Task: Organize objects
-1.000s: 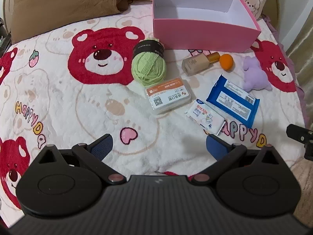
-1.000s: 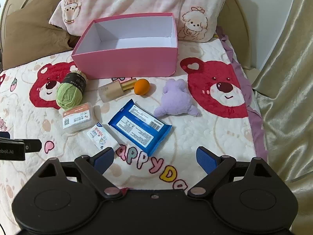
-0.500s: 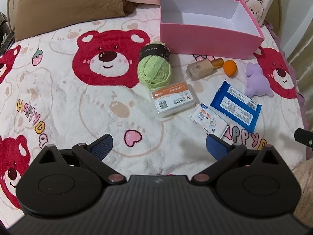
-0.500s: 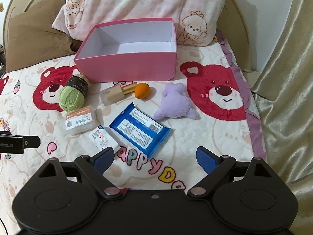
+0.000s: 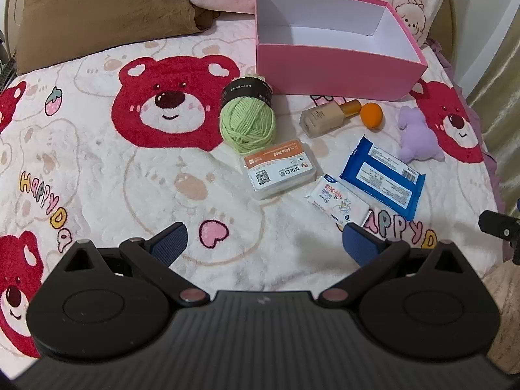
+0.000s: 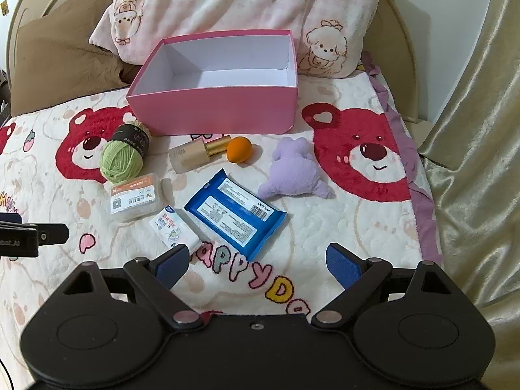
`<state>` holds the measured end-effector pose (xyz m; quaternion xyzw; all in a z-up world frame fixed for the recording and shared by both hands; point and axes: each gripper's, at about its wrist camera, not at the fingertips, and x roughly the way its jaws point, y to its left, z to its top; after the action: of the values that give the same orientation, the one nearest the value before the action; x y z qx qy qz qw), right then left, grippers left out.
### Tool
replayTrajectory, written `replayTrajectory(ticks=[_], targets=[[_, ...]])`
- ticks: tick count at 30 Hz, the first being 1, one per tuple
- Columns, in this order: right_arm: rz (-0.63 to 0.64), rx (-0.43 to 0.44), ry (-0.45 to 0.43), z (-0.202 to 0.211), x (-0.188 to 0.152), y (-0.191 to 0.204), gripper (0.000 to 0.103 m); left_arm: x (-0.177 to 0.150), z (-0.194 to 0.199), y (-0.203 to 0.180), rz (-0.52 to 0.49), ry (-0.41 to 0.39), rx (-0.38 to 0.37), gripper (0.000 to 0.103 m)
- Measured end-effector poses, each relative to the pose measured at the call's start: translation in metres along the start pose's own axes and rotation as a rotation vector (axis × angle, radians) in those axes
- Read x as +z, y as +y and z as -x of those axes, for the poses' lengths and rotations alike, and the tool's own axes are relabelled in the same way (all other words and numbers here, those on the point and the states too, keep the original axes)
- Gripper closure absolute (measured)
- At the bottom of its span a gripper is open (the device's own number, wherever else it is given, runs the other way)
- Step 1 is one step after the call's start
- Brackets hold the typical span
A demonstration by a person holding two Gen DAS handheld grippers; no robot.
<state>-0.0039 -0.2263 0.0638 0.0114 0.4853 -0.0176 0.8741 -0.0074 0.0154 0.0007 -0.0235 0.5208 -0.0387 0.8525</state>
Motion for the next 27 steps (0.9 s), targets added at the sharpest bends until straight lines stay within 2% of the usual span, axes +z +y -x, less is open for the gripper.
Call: replayTrajectory(ticks=[10, 15, 27], targets=[[-0.006, 0.024, 0.01, -0.002, 0.0, 0.001, 0.01, 0.001, 0.005, -0.005, -0.035, -0.023, -0.012, 0.0], [-0.002, 0.023, 0.008, 0.0, -0.001, 0.003, 0.01, 0.002, 0.011, -0.009, -0.041, -0.025, -0.041, 0.0], [0.012, 0.024, 0.016, -0.002, -0.002, 0.006, 0.01, -0.001, 0.014, -0.01, -0.054, -0.021, -0.043, 0.0]])
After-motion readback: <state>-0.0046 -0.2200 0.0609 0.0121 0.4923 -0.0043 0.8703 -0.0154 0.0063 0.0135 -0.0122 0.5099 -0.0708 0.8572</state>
